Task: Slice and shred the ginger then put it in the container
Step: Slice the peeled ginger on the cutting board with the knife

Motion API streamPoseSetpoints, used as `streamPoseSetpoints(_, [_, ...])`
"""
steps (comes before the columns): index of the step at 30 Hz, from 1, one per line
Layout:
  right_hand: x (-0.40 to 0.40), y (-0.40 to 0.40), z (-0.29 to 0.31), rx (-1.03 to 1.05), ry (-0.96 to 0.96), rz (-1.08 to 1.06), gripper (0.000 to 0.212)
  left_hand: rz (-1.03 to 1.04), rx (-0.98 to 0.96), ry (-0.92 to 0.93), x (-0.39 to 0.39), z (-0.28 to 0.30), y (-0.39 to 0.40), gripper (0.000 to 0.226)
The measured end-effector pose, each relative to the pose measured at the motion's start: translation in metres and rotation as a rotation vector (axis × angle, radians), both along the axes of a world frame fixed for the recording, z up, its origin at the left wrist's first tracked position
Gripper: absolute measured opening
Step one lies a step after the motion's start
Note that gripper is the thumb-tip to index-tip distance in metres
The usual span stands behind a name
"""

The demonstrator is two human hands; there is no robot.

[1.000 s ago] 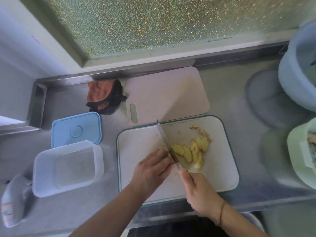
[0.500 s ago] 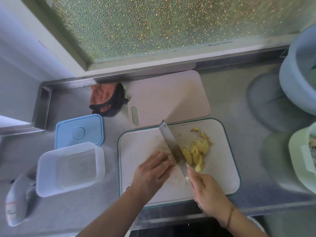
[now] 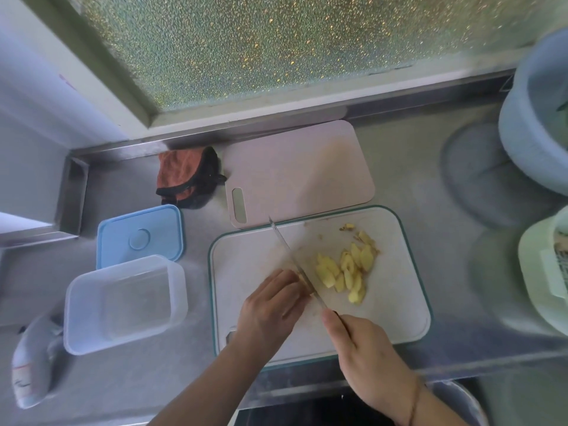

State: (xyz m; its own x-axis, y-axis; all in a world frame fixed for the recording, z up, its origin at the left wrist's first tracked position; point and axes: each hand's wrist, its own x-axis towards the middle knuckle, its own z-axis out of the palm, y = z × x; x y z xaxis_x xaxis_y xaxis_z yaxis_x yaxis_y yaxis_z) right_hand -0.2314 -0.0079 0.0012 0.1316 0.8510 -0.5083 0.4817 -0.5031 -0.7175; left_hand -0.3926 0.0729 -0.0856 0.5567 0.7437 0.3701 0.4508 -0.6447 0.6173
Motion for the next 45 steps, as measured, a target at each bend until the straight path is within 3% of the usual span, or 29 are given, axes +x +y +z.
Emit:
streamPoseSetpoints(29, [-0.002, 0.001, 0.002, -0.072, -0.013, 0.051, 0.062, -0.043, 0.011, -0.001, -0.001, -0.003, 0.003, 0.009])
streamPoseSetpoints(45, [-0.009, 0.021, 0.000, -0.049, -0.006, 0.039, 0.050, -0.025, 0.039, 0.014, 0.000, -0.004, -0.002, 0.015])
